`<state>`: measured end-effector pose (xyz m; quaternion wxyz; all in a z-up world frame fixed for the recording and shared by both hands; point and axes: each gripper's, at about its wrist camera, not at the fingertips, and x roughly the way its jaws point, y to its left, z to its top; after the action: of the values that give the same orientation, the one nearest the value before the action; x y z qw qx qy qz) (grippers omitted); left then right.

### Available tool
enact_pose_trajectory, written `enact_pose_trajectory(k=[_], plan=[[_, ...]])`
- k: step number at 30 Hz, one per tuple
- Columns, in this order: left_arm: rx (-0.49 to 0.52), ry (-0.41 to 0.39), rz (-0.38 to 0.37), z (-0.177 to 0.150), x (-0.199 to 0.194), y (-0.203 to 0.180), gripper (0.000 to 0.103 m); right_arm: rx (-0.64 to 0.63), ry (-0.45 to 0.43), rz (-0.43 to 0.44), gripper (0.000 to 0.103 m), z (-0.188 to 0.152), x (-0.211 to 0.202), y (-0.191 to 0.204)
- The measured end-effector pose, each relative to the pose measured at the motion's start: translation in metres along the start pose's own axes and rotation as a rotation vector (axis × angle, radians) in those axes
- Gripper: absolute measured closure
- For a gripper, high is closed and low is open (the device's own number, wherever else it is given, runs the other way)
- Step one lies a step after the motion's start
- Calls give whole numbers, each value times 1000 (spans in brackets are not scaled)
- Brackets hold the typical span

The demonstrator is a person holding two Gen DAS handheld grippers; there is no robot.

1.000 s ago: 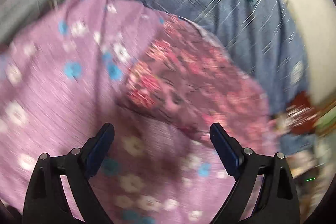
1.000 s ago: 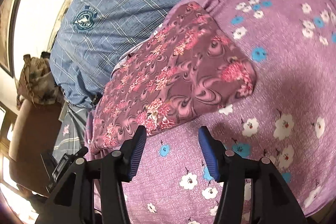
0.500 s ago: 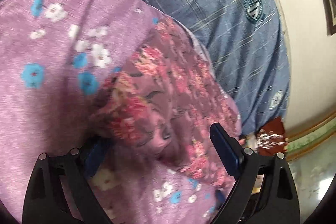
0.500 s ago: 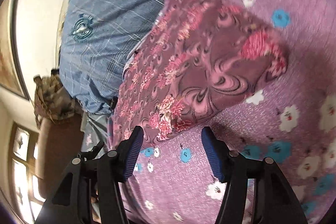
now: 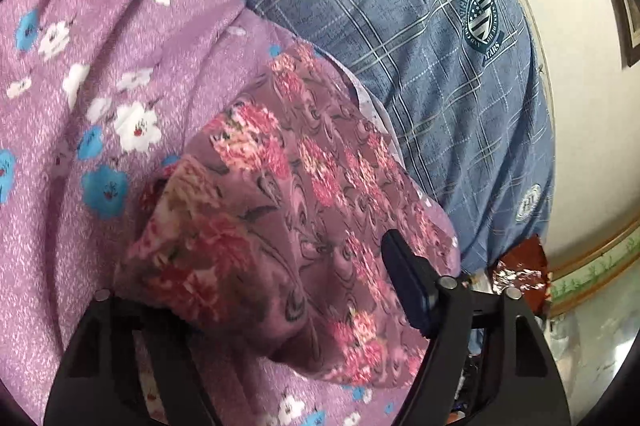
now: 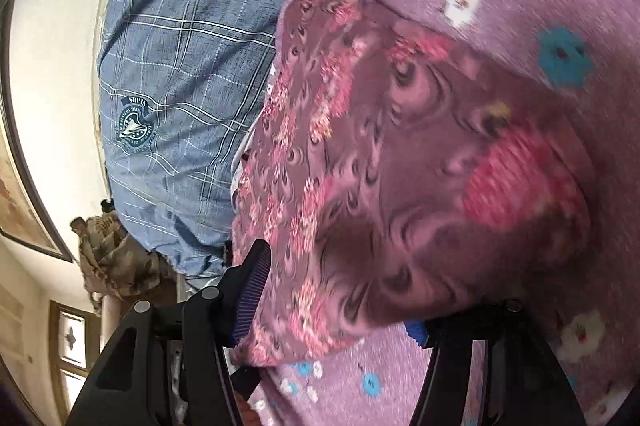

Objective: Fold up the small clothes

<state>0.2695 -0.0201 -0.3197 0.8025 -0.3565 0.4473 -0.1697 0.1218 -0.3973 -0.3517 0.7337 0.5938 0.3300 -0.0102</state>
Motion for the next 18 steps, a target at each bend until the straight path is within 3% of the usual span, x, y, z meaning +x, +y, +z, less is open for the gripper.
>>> enact_pose_trajectory(k=[1, 2, 3, 6, 14, 18], plan=[[7, -3, 22, 0, 2, 0, 60, -19, -6, -25, 55, 1, 2, 2], [8, 1, 40, 0, 5, 1, 81, -37, -8, -57, 73, 2, 5, 3], [0, 5, 69, 0, 8, 5, 87, -49, 0, -86, 80, 3, 9, 3], [-15, 5, 53, 1, 8, 9, 92, -96, -18, -97, 85, 2, 5, 9], [118, -37, -30, -6, -36, -19, 94, -361, -159, -107, 88, -22, -37, 50], [143, -56, -39, -25, -79, -21, 94, -400, -122, -88, 88, -42, -66, 47]])
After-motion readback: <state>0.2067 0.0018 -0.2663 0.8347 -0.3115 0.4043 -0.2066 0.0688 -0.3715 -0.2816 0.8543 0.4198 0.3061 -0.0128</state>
